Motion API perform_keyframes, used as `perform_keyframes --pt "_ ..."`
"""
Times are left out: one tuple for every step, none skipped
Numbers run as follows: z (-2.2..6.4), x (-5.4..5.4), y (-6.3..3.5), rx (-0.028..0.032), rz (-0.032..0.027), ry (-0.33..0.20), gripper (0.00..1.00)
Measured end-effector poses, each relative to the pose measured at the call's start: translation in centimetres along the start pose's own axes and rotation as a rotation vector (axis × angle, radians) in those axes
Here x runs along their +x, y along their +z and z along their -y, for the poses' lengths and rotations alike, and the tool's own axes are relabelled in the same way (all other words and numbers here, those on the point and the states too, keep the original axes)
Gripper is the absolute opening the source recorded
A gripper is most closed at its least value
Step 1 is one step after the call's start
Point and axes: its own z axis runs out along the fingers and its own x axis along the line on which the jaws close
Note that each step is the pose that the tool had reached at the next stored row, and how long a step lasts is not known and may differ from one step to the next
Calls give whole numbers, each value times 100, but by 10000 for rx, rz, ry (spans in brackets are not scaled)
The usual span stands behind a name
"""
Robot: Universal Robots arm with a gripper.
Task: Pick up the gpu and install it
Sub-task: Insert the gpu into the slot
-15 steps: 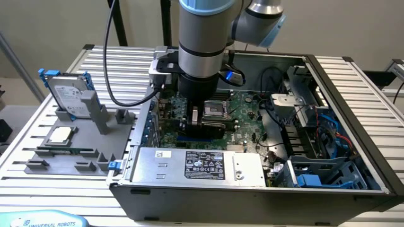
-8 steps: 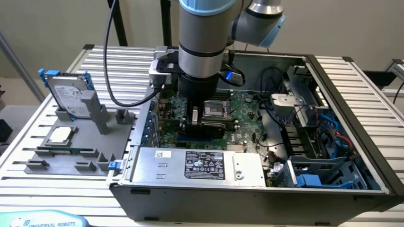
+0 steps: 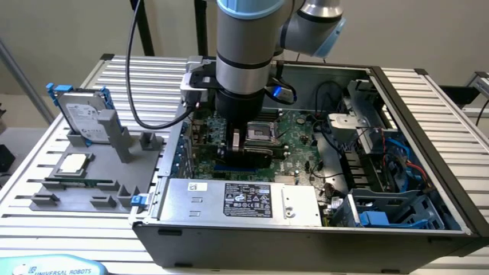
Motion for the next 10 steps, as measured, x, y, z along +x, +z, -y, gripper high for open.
perform_keyframes --pt "0 0 2 0 0 -3 27" --pt "0 0 4 0 1 -6 27" --pt "-1 1 7 1 2 -9 27" --pt "-2 1 9 1 1 -11 27" --pt "-3 2 11 0 1 -13 27" --pt "-3 3 14 0 1 -15 27" --pt "-4 4 17 0 1 -16 27" --pt "-6 5 19 0 0 -15 27" --pt "-7 6 21 0 0 -16 27" --pt "-8 7 24 -1 0 -15 27"
